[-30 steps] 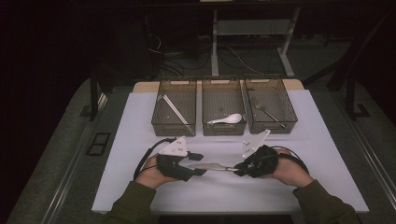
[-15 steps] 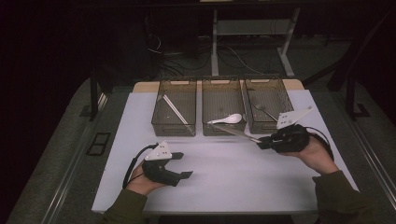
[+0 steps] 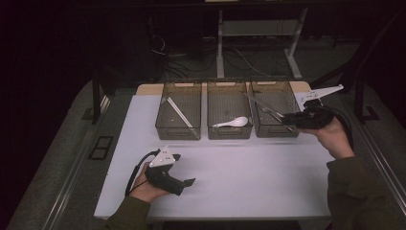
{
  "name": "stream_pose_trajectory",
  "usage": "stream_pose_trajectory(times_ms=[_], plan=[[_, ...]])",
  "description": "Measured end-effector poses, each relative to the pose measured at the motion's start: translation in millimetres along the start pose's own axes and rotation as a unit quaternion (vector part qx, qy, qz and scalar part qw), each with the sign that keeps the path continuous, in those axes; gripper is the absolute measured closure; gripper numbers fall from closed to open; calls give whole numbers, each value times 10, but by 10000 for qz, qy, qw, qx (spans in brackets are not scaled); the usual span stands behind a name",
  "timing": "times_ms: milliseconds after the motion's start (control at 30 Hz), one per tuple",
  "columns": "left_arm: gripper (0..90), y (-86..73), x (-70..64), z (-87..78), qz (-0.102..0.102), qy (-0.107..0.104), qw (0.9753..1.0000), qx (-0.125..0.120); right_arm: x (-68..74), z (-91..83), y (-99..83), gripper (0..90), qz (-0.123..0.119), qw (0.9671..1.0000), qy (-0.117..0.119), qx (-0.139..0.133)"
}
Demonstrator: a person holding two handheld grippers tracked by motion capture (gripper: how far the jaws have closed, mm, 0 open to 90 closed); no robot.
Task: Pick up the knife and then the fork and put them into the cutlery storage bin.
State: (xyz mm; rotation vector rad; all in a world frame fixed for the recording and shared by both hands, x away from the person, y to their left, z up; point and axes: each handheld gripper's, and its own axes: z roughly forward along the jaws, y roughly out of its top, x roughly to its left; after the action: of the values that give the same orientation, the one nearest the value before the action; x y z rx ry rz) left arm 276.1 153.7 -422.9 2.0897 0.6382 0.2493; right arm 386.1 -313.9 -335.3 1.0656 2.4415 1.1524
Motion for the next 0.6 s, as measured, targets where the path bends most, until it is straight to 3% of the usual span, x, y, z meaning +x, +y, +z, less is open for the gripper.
stream_pose_trajectory(times_ms=[333, 600], plan=[[0, -16, 9, 19, 97, 9, 9999, -98, -357, 126, 105, 787, 620, 9963, -554, 238], [0, -25, 25, 31, 176, -3, 9998, -115, -561, 312, 152, 787, 960, 9914, -747, 488]])
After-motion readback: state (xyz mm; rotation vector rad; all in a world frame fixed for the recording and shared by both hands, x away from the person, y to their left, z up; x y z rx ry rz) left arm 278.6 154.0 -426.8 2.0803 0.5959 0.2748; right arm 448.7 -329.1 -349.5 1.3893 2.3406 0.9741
